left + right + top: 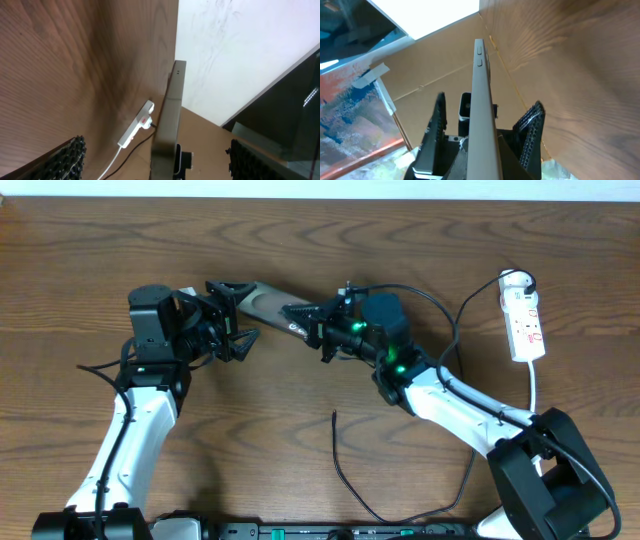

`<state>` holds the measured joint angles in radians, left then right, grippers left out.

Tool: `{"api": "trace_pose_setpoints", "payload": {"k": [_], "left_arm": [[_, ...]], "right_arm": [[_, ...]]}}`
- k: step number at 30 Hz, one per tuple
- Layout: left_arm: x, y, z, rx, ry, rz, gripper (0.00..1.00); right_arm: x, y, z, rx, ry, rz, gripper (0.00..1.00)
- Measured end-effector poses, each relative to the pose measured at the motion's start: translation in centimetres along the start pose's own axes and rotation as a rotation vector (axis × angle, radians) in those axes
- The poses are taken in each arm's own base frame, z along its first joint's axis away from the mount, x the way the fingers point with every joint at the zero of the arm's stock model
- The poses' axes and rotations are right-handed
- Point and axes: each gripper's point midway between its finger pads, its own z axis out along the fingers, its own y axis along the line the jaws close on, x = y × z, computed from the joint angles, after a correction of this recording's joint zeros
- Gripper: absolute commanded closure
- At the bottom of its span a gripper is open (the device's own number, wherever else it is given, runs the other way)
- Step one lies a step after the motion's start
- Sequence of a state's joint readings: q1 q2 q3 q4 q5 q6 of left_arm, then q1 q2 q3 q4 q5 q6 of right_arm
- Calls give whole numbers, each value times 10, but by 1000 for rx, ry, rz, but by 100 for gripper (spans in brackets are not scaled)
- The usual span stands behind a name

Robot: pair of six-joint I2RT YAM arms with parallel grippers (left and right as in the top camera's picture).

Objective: Plug charger to phone and switch on socket

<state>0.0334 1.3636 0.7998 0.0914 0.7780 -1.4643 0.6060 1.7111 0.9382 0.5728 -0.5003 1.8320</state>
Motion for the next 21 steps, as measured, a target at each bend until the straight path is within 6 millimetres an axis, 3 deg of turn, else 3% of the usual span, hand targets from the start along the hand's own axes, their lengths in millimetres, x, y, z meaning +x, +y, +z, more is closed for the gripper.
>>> {"api": "trace_pose_setpoints", "payload": {"k": [14,21], "left_arm": [[-12,0,0,0,-69,-10,11],[-19,6,7,-13,-77,-21,11]], "right_arm": [[10,6,4,-30,5,14,99],[24,1,10,-21,30,19,99]]}}
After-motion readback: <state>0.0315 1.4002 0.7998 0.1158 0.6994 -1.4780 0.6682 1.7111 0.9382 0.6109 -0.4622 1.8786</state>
